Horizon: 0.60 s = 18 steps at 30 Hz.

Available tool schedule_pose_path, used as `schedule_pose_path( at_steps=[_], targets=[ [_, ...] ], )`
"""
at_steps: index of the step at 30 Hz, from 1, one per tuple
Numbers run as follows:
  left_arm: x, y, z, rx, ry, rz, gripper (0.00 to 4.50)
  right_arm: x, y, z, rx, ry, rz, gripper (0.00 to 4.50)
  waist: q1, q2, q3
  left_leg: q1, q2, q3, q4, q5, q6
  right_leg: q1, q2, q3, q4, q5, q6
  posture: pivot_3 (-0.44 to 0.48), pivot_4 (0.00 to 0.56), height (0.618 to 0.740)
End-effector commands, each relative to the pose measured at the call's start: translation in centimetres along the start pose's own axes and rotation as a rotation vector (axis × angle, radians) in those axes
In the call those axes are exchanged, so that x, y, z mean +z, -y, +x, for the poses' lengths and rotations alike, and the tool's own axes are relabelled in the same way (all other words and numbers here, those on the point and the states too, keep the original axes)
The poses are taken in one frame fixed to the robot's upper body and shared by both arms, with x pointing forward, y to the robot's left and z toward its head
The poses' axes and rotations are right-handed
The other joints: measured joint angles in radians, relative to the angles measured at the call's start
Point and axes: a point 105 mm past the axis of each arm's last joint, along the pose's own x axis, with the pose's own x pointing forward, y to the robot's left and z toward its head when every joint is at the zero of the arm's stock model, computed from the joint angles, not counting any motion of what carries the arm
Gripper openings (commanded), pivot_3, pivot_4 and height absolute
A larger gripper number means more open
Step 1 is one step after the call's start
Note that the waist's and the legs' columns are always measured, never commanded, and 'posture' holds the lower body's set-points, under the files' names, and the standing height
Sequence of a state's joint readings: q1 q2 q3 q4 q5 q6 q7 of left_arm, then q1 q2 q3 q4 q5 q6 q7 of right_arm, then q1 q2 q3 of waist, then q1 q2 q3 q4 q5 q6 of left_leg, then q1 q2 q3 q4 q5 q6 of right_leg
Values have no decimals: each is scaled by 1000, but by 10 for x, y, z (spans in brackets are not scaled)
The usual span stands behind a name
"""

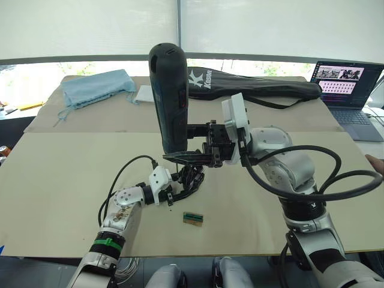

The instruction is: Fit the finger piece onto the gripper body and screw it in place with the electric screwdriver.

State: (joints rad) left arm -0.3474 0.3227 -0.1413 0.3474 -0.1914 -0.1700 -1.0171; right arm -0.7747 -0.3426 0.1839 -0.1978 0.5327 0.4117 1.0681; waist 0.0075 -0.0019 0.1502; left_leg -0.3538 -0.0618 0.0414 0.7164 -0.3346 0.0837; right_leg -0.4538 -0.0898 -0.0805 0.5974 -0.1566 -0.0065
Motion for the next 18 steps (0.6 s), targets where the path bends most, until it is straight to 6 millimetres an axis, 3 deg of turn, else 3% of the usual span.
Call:
schedule_pose_path(
  at_steps=[1, 18],
  targets=[
    [-11, 8, -1, -24, -44, -35, 2271, 15, -2, 2, 16, 42, -69, 1907, -1, 0, 0, 0, 0, 0, 0, 0, 0, 0, 0, 0, 0, 0, 0, 0, 150, 740],
    [-12, 9, -1, -29, -42, -43, 2271, 5, -5, 2, 12, 33, -59, 1907, -2, 0, 0, 0, 0, 0, 0, 0, -1, 0, 0, -1, 0, 0, 0, 0, 150, 740]
  ],
)
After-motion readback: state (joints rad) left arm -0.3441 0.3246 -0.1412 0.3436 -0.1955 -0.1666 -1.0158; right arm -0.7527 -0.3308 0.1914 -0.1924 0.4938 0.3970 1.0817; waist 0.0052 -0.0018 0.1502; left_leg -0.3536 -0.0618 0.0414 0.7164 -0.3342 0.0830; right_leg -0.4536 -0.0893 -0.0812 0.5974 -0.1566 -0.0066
